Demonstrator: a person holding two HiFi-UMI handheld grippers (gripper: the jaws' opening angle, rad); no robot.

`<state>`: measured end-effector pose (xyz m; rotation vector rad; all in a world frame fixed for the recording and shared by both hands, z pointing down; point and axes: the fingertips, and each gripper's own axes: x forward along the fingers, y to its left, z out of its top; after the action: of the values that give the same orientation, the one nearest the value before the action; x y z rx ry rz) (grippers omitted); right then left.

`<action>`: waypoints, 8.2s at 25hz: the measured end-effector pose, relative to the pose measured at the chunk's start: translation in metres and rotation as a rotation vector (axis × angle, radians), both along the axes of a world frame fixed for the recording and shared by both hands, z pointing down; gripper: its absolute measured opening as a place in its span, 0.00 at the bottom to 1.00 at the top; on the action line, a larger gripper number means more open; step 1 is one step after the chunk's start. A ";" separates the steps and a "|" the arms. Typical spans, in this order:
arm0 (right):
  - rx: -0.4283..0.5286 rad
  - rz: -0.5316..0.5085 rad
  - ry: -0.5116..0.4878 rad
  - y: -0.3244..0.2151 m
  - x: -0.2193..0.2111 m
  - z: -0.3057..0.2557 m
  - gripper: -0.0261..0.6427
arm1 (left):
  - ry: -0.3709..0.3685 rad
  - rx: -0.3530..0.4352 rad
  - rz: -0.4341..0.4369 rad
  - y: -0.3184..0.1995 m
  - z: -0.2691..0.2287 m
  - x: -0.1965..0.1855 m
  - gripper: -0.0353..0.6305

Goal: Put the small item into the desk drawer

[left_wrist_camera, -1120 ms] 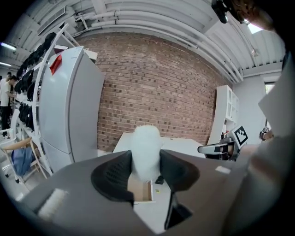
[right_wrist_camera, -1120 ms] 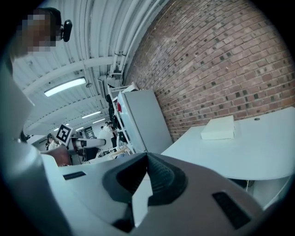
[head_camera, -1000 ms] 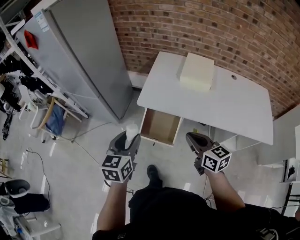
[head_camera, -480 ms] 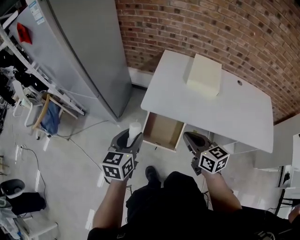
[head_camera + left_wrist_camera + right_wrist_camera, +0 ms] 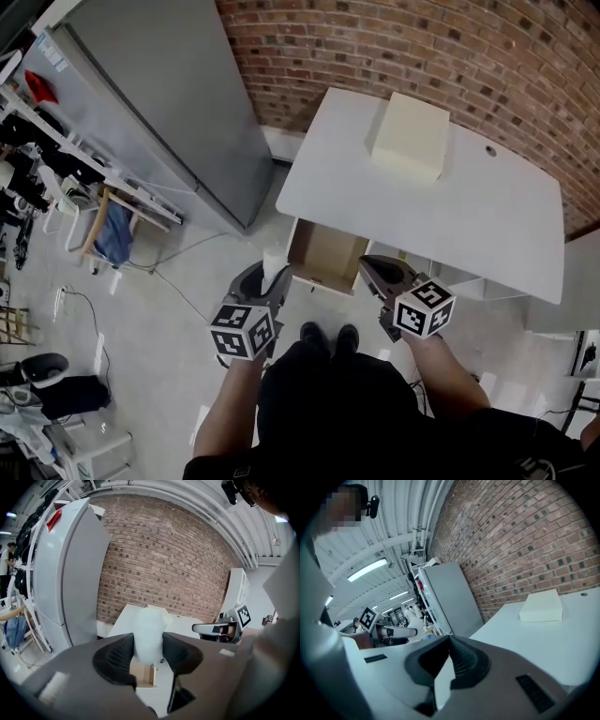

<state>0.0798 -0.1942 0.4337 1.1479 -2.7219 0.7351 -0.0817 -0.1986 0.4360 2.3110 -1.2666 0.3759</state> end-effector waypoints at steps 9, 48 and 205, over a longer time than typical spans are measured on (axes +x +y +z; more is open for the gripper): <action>-0.073 -0.011 0.015 0.000 0.017 0.035 0.06 | 0.024 -0.040 -0.006 -0.002 0.034 0.026 0.33; -0.400 0.015 0.062 -0.050 -0.006 0.249 0.06 | -0.245 -0.436 0.330 -0.069 0.353 0.084 0.33; 0.201 0.039 0.069 -0.043 -0.101 -0.085 0.06 | -0.012 0.253 0.089 -0.072 -0.081 -0.130 0.07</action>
<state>-0.0214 -0.2369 0.3486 1.2437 -2.7723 0.4247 -0.2116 -0.2709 0.3547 2.5866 -1.2840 0.2731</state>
